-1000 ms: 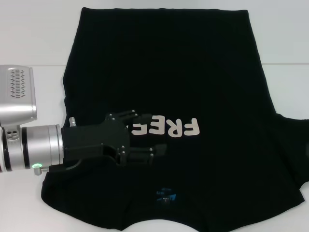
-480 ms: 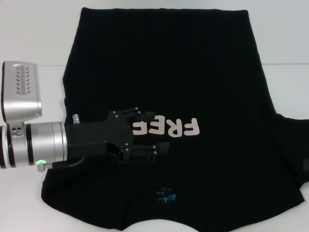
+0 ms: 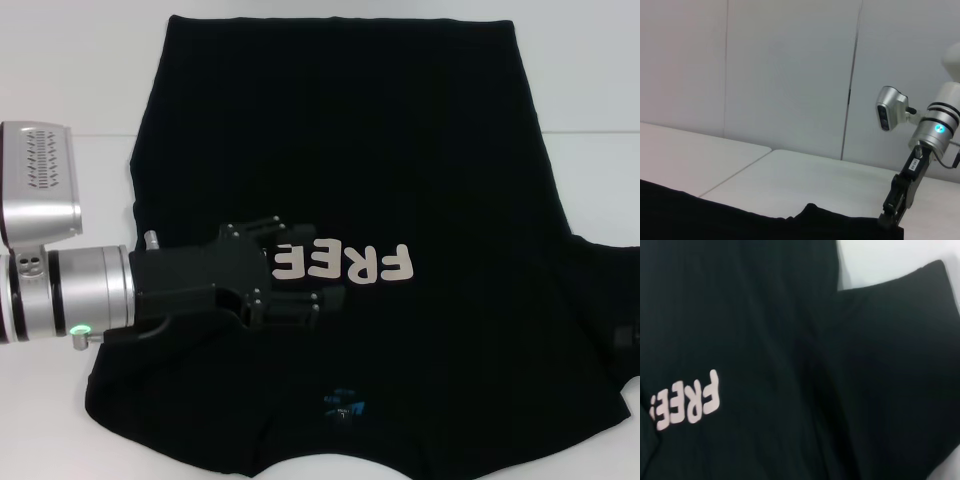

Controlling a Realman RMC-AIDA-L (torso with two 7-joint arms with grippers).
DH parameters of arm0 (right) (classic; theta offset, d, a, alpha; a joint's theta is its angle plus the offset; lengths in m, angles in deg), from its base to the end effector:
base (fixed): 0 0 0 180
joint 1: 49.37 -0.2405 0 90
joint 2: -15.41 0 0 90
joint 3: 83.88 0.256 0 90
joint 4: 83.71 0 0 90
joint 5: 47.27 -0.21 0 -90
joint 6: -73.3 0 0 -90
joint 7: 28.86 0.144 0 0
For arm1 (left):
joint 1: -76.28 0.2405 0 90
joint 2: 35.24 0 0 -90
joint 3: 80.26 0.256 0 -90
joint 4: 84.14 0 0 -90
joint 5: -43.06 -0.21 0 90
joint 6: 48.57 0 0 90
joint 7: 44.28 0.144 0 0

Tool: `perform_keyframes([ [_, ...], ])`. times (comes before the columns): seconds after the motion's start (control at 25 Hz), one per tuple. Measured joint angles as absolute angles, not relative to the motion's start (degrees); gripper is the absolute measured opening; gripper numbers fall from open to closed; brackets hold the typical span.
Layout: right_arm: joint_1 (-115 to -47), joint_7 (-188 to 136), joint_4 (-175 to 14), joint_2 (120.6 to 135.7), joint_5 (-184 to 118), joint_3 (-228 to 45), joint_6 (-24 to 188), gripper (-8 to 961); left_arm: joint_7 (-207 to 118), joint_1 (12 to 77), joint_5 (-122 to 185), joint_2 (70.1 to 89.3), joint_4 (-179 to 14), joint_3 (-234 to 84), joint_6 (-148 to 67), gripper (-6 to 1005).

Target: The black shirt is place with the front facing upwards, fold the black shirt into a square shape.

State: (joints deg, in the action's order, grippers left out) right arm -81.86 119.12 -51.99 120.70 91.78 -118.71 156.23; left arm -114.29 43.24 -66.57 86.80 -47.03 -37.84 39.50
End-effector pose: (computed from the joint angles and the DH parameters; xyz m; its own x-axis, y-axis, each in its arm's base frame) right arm 0.3554 0.3364 0.0775 -0.1114 -0.9392 -0.3248 -0.9879 0.1400 -0.0661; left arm -0.2256 0.3394 -0.0222 0.8205 0.1536 0.5507 0.2971 -0.9375 -0.1811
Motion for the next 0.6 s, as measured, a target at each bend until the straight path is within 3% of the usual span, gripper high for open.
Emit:
perform_keyframes([
  [0.32,-81.8,119.1,-51.4,121.40,91.9,-120.0,154.6,401,-114.5,43.2,-66.5,86.72,-47.0,-37.9,39.5,878],
  [0.44,-81.5,119.0,-51.0,121.40,91.9,-119.6,154.5,163,-114.5,43.2,-66.5,86.73,-47.0,-37.9,39.5,878],
  [0.6,-81.1,118.6,-50.6,121.39,91.8,-119.5,153.3,108,-114.6,43.1,-66.3,86.75,-47.0,-38.0,39.4,877],
])
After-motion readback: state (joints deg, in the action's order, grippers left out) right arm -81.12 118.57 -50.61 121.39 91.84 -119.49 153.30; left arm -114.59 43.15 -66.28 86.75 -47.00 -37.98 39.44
